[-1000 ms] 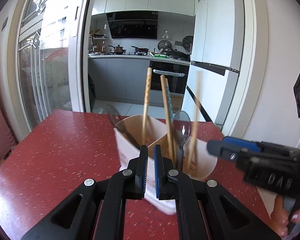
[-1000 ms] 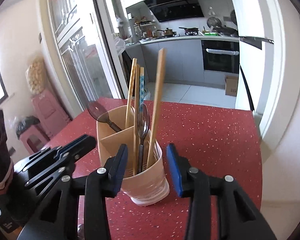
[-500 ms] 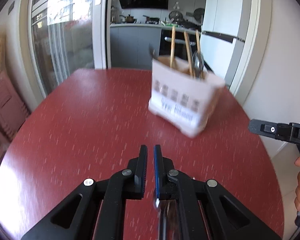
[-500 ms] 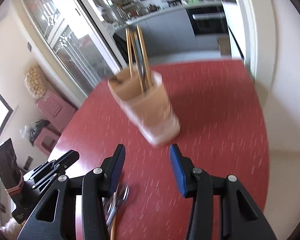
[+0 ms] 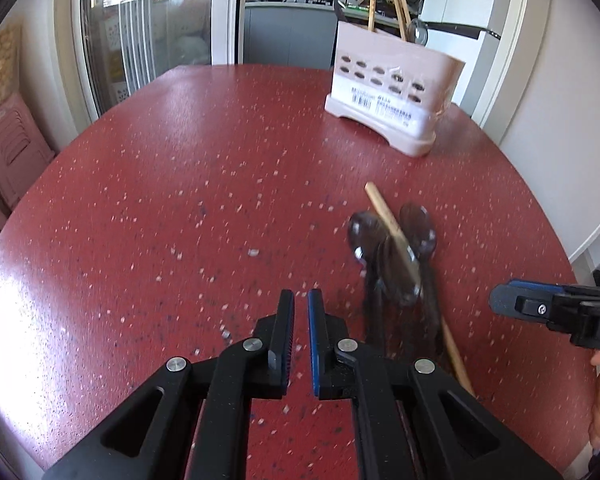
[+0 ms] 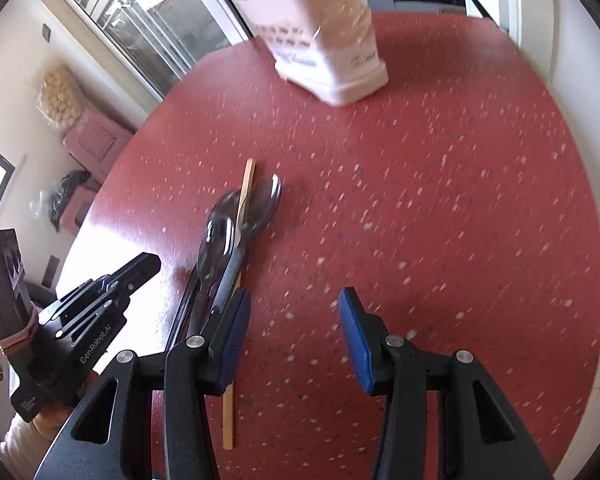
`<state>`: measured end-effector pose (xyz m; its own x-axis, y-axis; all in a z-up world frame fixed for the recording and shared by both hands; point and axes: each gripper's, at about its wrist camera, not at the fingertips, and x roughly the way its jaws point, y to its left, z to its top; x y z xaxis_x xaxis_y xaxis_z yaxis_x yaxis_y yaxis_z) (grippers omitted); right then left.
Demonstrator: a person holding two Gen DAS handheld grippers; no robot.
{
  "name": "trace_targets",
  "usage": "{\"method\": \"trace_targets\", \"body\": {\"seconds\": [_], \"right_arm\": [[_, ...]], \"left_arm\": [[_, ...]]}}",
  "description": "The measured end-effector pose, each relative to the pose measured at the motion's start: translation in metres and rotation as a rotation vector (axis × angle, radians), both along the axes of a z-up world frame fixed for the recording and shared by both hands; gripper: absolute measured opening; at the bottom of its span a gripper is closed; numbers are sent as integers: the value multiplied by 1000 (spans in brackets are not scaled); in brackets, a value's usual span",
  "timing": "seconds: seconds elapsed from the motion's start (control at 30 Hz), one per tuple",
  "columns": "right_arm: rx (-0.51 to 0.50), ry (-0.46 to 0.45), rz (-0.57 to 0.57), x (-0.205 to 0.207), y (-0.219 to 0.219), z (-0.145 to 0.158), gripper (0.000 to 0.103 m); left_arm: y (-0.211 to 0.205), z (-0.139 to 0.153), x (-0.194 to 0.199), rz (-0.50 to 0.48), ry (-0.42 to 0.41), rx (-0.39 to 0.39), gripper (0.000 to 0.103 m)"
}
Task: Organize utensils
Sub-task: 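Open both grippers and move them back over the spoons, then close the right gripper on a dark-handled spoon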
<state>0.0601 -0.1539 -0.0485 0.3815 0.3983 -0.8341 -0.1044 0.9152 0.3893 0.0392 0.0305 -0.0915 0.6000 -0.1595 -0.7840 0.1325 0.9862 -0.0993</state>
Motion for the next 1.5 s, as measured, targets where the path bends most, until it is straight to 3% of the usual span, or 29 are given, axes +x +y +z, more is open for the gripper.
{"method": "trace_targets", "body": {"seconds": [0.03, 0.1, 0.13, 0.27, 0.5, 0.7, 0.9, 1.0, 1.13, 1.27, 1.5], "right_arm": [[10, 4, 0, 1, 1, -1, 50], [40, 15, -3, 6, 3, -1, 50], [63, 24, -8, 9, 3, -2, 50], [133, 64, -27, 23, 3, -9, 50], [237, 128, -65, 50, 4, -21, 50], [197, 134, -24, 65, 25, -21, 48], [60, 138, 17, 71, 52, -17, 31], [36, 148, 20, 74, 58, -19, 13], [61, 139, 42, 71, 55, -18, 4], [98, 122, 49, 68, 46, -14, 3], [155, 104, 35, 62, 16, -9, 4]], "left_arm": [[1, -1, -1, 1, 2, 1, 38], [4, -1, 0, 10, 14, 0, 99], [6, -1, -1, 31, 16, 5, 103], [7, 3, 0, 21, 4, 11, 103], [8, -9, 10, -10, 83, 36, 103], [3, -15, 15, -49, 118, 76, 103], [-8, -14, 20, -101, 127, 100, 103], [-13, -11, 23, -128, 134, 104, 103], [-20, -8, 27, -153, 146, 102, 100], [-26, -5, 28, -181, 160, 103, 90], [-34, -2, 28, -207, 186, 42, 90]]}}
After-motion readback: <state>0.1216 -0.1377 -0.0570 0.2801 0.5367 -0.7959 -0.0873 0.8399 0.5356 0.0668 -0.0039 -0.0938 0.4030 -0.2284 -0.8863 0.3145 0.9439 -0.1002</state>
